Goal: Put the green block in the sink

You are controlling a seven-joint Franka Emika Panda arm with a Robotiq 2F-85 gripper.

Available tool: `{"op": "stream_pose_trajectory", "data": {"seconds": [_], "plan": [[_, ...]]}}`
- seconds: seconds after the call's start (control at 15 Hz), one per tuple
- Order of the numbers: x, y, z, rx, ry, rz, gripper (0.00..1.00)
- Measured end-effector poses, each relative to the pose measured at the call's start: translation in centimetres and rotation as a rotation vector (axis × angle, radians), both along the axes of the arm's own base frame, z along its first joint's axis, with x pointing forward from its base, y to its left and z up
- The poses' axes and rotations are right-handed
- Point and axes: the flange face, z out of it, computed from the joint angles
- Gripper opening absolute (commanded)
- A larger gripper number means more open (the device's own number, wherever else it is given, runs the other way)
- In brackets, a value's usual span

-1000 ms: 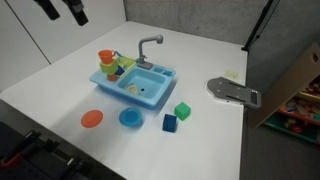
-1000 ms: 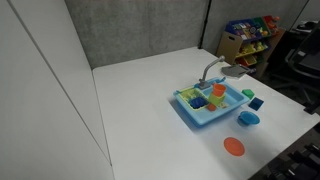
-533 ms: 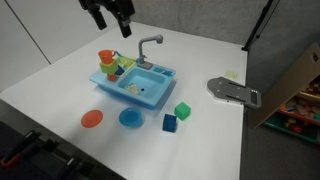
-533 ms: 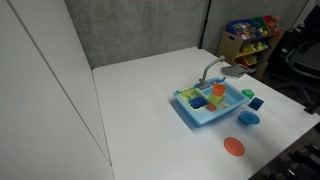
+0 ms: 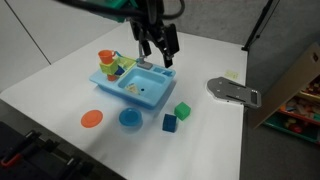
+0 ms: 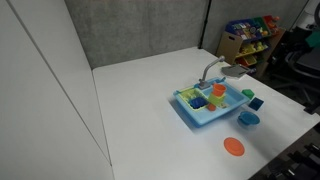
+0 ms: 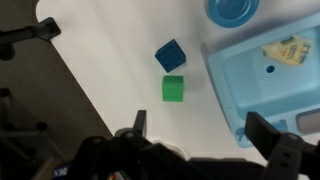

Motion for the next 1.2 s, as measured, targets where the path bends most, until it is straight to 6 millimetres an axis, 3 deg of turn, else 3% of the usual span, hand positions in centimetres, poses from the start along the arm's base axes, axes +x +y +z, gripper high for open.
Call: {"op": "stream_pose_trajectory", "data": {"seconds": [0.27,0.47,1.0,1.2], "plan": [[1.0,-3.8,-3.7,-0.015,0.026,-0.113,1.0],[1.6,-5.6,-5.9,-0.024,0.057,-0.156,1.0],[2.1,-6.0,-7.1,-0.023,0.068,-0.17,1.0],[2.5,-6.1,-8.3,0.013,0.051,-0.193,1.0]]}}
